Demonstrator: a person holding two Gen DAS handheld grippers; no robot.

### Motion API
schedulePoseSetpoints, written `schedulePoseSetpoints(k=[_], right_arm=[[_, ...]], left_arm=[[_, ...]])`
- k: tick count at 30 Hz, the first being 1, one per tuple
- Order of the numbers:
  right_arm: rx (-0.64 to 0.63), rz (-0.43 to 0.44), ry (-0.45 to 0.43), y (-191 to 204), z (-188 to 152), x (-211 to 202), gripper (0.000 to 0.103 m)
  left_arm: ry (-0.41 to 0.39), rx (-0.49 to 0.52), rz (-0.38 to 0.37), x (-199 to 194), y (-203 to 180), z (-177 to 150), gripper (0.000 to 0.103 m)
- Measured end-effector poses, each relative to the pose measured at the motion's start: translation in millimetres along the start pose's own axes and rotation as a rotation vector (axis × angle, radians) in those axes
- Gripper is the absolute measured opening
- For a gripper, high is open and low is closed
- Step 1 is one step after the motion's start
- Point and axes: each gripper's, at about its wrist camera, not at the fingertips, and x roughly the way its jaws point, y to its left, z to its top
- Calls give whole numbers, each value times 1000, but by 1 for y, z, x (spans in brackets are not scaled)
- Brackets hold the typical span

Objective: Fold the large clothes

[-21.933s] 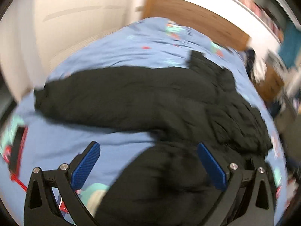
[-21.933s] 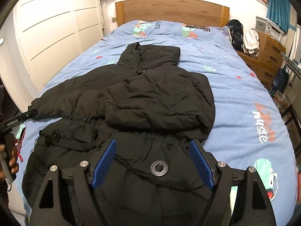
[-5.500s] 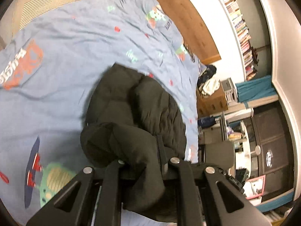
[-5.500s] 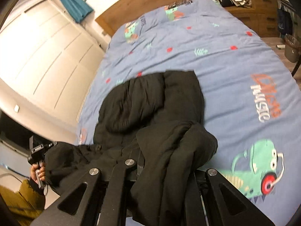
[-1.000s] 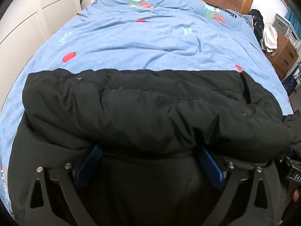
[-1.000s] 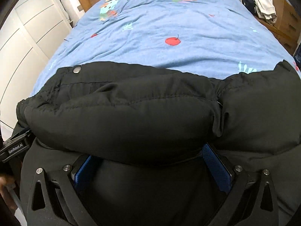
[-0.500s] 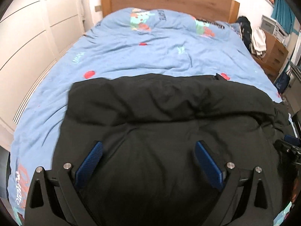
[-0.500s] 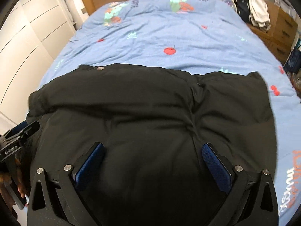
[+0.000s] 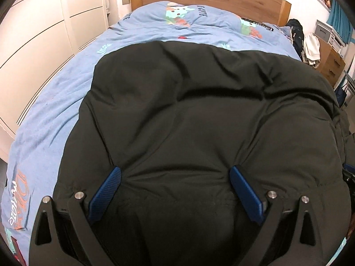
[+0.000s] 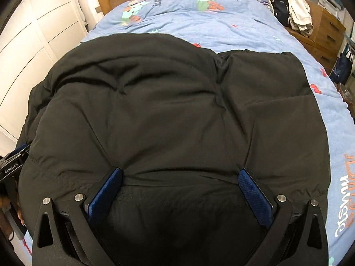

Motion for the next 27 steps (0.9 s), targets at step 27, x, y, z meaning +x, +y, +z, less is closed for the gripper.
schedulePoseSetpoints(k=[27], right_arm=[[-30, -37, -75, -15, 75, 0, 102]], left_arm=[[-43, 34, 5, 9, -17, 79, 100]])
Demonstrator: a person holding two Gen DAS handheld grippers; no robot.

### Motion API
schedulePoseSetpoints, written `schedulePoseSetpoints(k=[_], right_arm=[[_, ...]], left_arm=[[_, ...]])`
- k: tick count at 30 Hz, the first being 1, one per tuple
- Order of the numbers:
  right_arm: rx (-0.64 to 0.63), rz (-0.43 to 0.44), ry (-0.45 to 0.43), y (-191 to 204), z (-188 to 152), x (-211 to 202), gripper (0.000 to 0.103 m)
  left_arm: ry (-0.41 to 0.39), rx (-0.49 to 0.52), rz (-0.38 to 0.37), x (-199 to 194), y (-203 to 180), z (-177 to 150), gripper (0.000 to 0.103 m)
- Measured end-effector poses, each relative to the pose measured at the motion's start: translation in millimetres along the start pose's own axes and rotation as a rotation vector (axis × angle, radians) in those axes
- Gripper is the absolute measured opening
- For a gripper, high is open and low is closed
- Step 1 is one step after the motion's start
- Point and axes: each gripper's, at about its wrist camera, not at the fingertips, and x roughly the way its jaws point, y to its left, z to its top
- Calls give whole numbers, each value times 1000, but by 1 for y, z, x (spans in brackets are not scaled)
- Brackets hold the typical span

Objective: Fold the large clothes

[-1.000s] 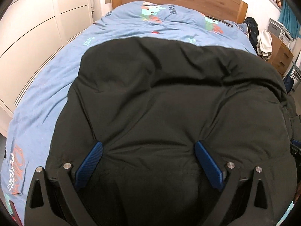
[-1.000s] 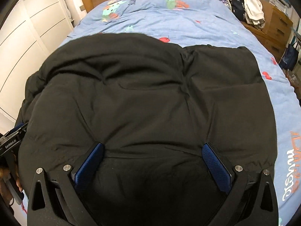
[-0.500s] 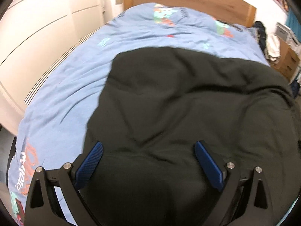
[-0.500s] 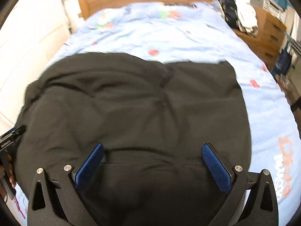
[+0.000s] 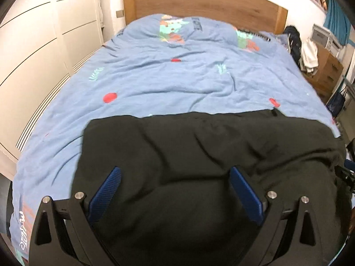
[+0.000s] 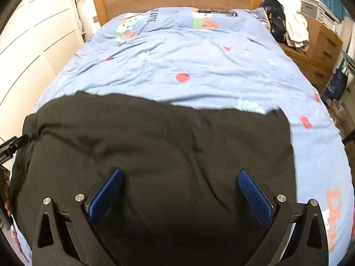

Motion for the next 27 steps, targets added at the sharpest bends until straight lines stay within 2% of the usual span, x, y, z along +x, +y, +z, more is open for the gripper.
schedulePoseSetpoints(k=[3, 5, 8, 12, 16, 19, 23, 27], right_arm=[[16, 9, 51, -9, 7, 26, 102], [23, -3, 89, -19, 7, 40, 102], [50, -20, 99, -32, -6, 41, 102], [81, -77, 98, -50, -14, 31, 102], [74, -78, 71, -55, -27, 11, 102], [52, -68, 41, -50, -34, -7, 102], [4, -57, 11, -37, -45, -28, 102], [-34, -47, -13, -20, -61, -46, 102]], left_arm=[[45, 23, 30, 24, -6, -7, 101], [44, 20, 24, 26, -7, -10, 101], [30, 19, 26, 18, 0, -20, 101], [-69, 49, 47, -10, -3, -29, 100], [-211, 103, 61, -52, -13, -44, 100], [-273, 110, 58, -77, -17, -54, 100], [-299, 116, 44, -95, -19, -66, 100], [-282, 91, 42, -101, -13, -74, 100]])
